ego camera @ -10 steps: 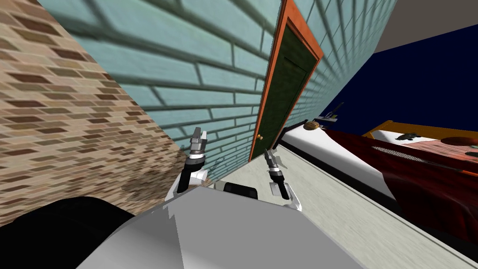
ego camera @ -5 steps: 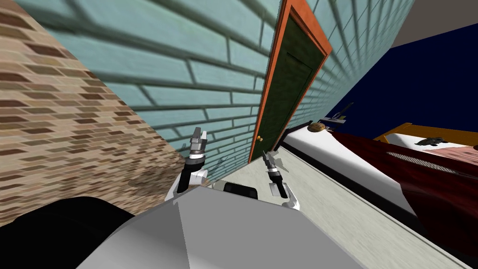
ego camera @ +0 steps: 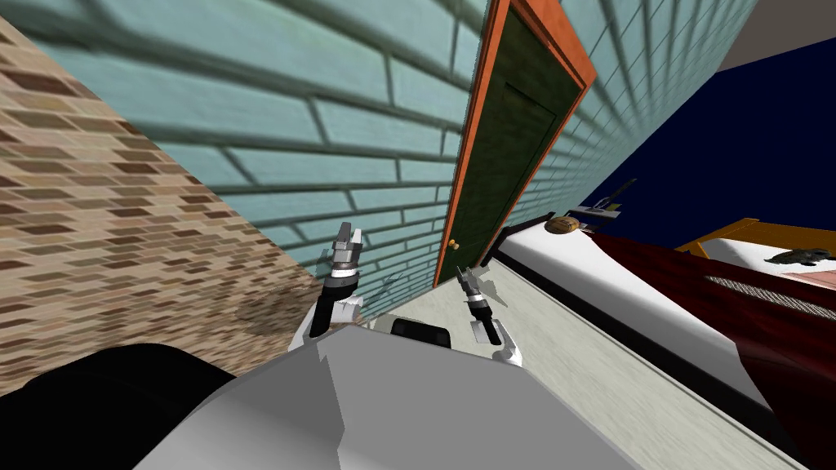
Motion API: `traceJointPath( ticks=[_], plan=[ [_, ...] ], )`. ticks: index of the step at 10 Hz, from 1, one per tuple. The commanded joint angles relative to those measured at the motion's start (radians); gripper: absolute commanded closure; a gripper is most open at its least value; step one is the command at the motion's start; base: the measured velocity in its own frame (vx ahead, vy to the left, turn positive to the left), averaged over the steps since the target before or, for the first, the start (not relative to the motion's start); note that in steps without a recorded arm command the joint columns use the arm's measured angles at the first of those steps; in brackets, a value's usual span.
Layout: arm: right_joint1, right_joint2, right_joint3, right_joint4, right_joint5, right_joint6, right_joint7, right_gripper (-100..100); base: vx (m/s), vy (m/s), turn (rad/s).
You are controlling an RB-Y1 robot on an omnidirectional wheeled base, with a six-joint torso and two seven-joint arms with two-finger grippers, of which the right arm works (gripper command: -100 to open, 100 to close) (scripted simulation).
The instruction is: Pull the door open
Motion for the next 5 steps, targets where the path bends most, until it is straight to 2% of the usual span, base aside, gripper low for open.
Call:
traceJointPath(
  ticks=[1, 5],
  plan=[
    [-0.013, -0.003, 0.001, 0.034, 0.006, -0.009, 0.022, -100, 0.032, -0.055, 0.046],
    [-0.054, -0.014, 0.004, 0.142, 0.024, -0.036, 0.09, -100, 0.074, -0.09, 0.073]
  ],
)
